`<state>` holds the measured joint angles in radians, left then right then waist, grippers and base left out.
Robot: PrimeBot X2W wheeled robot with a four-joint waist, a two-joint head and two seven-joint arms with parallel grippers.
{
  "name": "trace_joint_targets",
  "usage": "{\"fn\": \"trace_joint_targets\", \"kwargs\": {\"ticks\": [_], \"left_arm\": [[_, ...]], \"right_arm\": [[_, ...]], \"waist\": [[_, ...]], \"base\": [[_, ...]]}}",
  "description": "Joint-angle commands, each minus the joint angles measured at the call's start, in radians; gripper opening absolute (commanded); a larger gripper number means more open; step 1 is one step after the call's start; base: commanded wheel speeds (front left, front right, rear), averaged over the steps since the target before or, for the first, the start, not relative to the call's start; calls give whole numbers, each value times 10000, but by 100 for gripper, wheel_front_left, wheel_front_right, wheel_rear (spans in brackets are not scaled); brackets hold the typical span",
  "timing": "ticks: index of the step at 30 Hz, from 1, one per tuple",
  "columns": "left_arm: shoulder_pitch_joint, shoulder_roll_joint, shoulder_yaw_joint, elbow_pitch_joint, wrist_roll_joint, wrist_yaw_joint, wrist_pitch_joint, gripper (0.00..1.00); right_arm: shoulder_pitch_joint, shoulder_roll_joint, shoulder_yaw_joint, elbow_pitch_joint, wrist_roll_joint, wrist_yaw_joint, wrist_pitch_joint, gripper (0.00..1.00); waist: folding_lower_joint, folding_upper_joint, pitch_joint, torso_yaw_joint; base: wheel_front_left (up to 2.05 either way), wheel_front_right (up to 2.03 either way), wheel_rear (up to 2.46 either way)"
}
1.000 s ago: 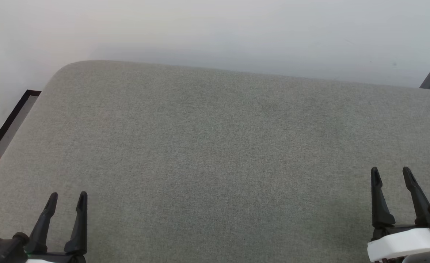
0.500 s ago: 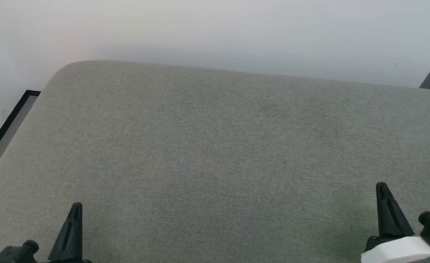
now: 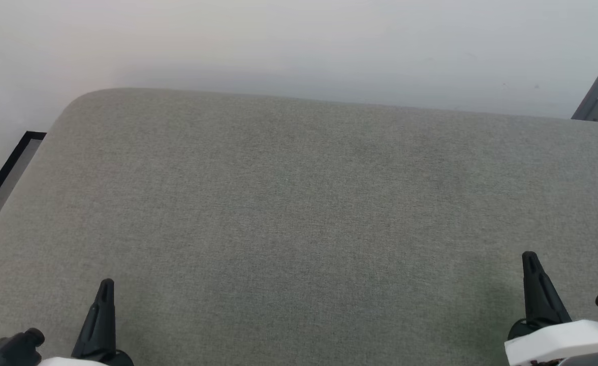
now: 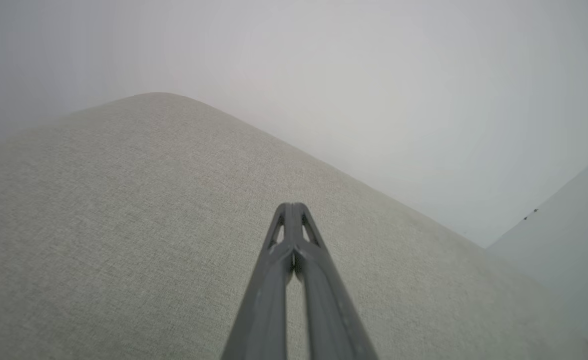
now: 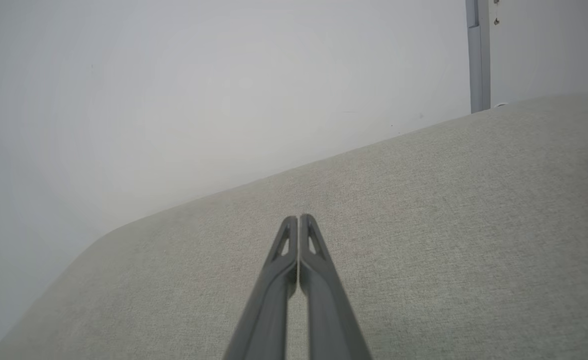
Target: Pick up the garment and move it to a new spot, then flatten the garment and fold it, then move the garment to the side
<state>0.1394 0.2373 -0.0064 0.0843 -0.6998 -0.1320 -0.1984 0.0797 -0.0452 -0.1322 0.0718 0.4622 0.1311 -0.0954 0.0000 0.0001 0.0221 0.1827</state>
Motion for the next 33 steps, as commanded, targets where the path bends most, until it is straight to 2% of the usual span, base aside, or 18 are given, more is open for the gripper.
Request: {"fn": "trace_joint_targets", "kwargs": {"ticks": [1, 13, 33], "left_arm": [[-316, 41, 100, -72, -365, 8, 74, 0], [-735, -236, 211, 235, -2056, 7, 555, 0], [-1255, -620, 394, 613, -4192, 10, 1212, 0]], "right_arm": [[-292, -49, 5, -82, 401, 1, 81, 0], [-601, -54, 44, 240, 2440, 0, 443, 0], [-998, -60, 85, 672, 5061, -1, 927, 0]], "waist": [[0, -1, -3, -23], [0, -1, -26, -240], [0, -1, -60, -574]], "base": [[0, 0, 0], [0, 0, 0], [0, 0, 0]]}}
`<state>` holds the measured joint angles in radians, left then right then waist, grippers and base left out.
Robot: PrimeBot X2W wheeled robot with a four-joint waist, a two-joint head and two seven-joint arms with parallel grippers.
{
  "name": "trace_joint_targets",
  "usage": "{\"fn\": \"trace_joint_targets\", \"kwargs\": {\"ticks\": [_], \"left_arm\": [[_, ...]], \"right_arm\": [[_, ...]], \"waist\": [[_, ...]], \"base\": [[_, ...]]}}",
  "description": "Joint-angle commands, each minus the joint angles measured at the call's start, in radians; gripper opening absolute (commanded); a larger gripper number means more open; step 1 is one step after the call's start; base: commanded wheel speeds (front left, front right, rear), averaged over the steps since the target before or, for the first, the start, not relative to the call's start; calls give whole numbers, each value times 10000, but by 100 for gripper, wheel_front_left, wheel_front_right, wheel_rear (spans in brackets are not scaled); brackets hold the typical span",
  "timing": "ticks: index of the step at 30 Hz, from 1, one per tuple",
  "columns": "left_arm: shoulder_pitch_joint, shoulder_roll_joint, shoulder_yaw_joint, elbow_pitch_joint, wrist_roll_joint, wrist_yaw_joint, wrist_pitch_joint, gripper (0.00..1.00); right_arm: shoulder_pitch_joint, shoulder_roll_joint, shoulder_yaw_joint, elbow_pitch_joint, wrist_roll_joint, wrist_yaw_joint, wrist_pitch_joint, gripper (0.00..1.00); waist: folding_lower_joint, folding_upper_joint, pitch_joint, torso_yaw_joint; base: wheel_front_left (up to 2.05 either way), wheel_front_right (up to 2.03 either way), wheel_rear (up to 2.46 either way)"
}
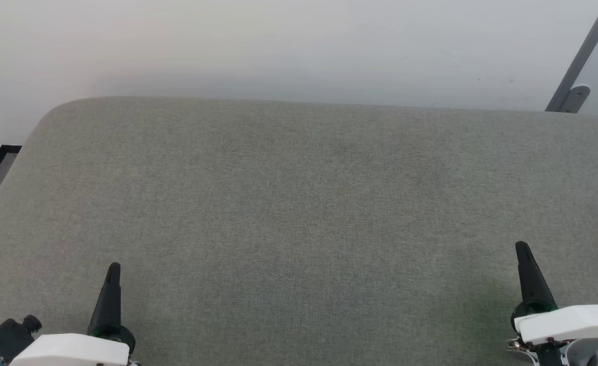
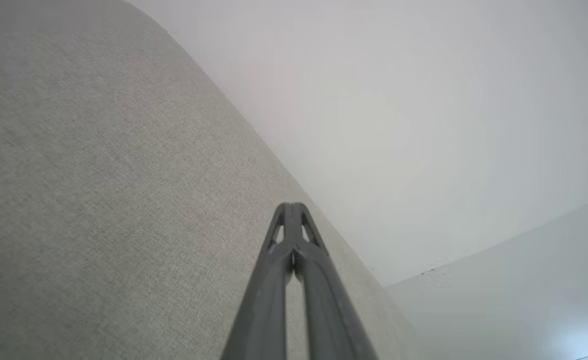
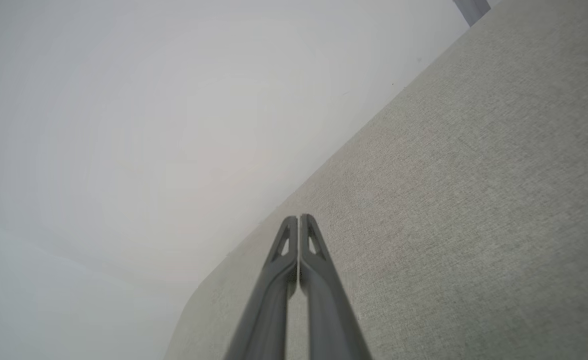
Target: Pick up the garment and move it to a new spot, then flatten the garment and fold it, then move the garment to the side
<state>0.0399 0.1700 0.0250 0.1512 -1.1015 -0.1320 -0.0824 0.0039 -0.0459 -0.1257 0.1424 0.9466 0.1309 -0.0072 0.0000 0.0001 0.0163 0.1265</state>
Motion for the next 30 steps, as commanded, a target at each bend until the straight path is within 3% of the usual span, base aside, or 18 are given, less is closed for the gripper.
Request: {"fn": "trace_joint_targets", "kwargs": {"ticks": [1, 30], "left_arm": [[-289, 36, 89, -39, -266, 11, 81, 0], [-872, -447, 342, 405, -2592, 15, 849, 0]], "right_arm": [[-255, -53, 23, -14, 336, 1, 63, 0], [-681, -59, 68, 449, 3222, -1, 605, 0]], "waist": [[0, -1, -4, -28], [0, -1, -52, -496]], "base": [[0, 0, 0], [0, 0, 0]]}}
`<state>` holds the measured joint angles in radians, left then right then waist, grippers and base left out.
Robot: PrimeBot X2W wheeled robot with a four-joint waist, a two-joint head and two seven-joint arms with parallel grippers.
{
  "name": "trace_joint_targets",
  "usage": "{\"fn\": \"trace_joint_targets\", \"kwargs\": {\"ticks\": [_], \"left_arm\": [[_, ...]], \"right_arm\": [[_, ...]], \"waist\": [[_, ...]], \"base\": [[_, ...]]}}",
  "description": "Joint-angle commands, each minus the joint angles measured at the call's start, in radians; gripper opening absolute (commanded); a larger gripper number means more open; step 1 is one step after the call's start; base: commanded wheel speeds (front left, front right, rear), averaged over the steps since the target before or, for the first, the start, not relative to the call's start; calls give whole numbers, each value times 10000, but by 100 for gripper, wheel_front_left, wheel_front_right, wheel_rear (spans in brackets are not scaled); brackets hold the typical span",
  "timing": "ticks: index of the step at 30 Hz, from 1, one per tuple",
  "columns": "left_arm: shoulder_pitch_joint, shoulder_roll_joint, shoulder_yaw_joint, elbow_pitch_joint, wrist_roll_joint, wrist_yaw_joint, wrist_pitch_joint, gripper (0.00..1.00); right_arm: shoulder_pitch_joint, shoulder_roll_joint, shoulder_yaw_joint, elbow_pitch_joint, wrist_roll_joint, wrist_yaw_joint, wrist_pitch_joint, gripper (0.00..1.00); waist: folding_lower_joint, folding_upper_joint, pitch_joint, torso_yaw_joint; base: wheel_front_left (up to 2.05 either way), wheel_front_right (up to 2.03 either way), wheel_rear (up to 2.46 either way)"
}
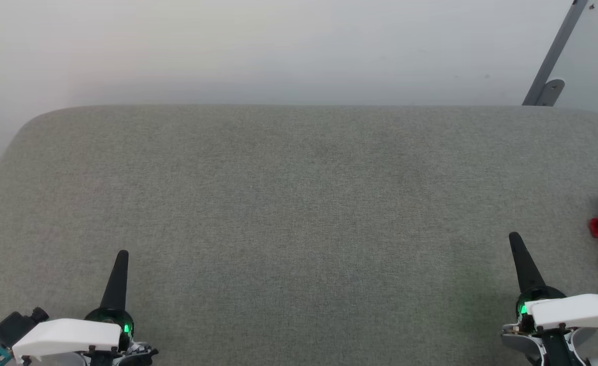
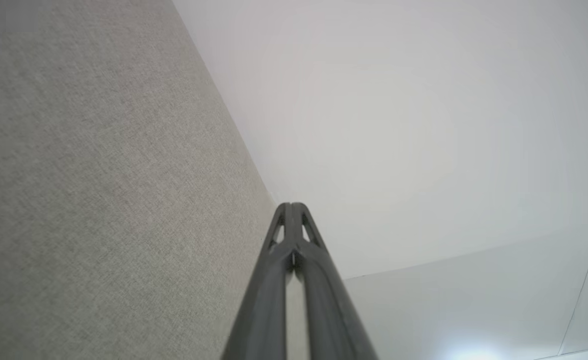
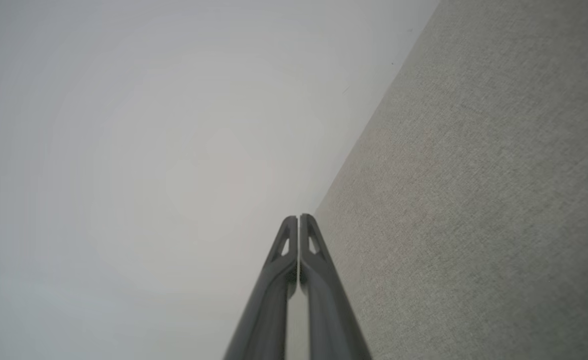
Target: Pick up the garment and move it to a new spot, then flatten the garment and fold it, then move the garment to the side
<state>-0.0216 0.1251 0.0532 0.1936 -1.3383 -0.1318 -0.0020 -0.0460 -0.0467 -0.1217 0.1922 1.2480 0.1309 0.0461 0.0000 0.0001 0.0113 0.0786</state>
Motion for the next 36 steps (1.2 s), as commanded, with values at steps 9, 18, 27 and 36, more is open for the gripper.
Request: {"fn": "trace_joint_targets", "kwargs": {"ticks": [9, 18, 27, 36], "left_arm": [[-412, -134, 137, 103, -834, 15, 275, 0], [-527, -244, 209, 208, -1385, 16, 459, 0], [-654, -379, 279, 321, -1914, 18, 647, 0], [-825, -493, 356, 428, -2454, 20, 844, 0]], "right_arm": [[-300, -51, 40, 97, 993, -1, 219, 0], [-376, -52, 50, 216, 1642, -2, 343, 0], [-493, -52, 62, 311, 2332, -2, 458, 0], [-592, -51, 71, 444, 3044, -3, 596, 0]], "waist": [[0, -1, -18, -167], [0, -1, -32, -300], [0, -1, -47, -451], [0, -1, -64, -617]], "base": [[0, 0, 0], [0, 0, 0], [0, 0, 0], [0, 0, 0]]}}
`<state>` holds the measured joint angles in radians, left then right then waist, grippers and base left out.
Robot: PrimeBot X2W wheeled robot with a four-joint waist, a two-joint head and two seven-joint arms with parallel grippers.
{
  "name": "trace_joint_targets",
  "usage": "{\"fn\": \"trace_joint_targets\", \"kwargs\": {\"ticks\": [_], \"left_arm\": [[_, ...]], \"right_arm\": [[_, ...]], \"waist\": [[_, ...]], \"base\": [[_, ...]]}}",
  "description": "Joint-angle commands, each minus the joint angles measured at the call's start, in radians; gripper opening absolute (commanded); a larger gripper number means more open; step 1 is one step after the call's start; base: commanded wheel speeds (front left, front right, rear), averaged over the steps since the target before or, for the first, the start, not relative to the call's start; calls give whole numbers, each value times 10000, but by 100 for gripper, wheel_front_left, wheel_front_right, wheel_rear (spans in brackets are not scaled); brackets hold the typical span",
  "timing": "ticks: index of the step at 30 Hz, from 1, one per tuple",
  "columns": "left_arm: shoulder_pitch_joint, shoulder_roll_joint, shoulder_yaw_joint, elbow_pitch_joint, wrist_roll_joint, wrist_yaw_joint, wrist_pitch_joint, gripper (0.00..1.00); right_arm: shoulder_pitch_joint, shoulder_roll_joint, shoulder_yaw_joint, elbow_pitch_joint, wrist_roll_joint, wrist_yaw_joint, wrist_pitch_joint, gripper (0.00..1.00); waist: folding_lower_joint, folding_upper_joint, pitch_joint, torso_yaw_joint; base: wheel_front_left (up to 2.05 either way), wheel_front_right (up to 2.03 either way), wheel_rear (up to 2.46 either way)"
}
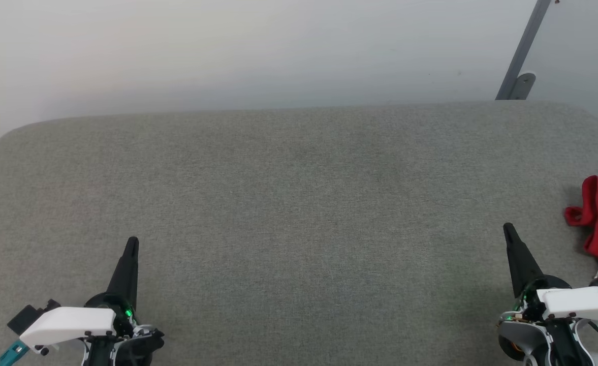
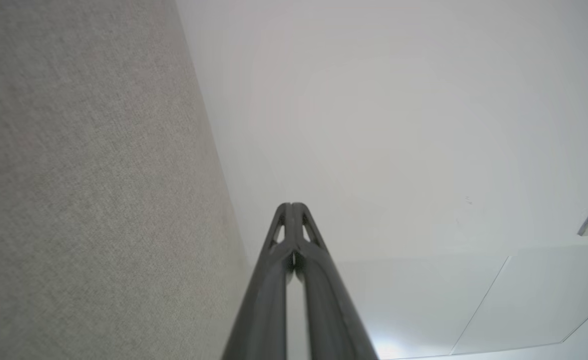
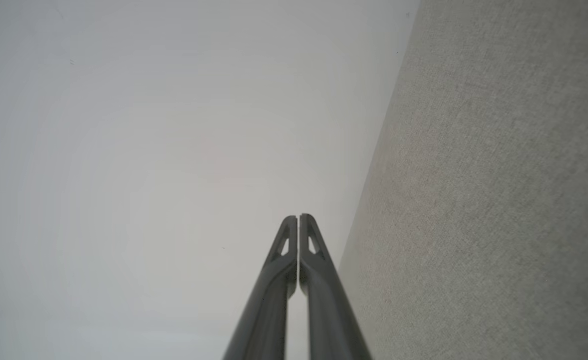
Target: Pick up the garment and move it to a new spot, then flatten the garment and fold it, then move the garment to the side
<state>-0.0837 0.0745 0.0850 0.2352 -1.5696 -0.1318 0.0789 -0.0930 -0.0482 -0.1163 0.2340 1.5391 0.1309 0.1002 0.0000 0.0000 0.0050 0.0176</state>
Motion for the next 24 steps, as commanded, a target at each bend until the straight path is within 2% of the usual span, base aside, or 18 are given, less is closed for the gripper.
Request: {"fn": "trace_joint_targets", "kwargs": {"ticks": [1, 10, 24], "left_arm": [[-210, 1, 47, 27, -204, 20, 64, 0], [-313, -118, 110, 119, -653, 22, 229, 0], [-303, -142, 141, 112, -570, 22, 255, 0]], "right_arm": [[-137, -35, 18, 41, 210, -3, 68, 0], [-218, -34, 29, 143, 800, -3, 170, 0], [-189, -33, 28, 134, 754, -3, 160, 0]], "waist": [[0, 0, -3, -24], [0, 0, -19, -175], [0, 0, -19, -176]], "base": [[0, 0, 0], [0, 0, 0], [0, 0, 0]]}}
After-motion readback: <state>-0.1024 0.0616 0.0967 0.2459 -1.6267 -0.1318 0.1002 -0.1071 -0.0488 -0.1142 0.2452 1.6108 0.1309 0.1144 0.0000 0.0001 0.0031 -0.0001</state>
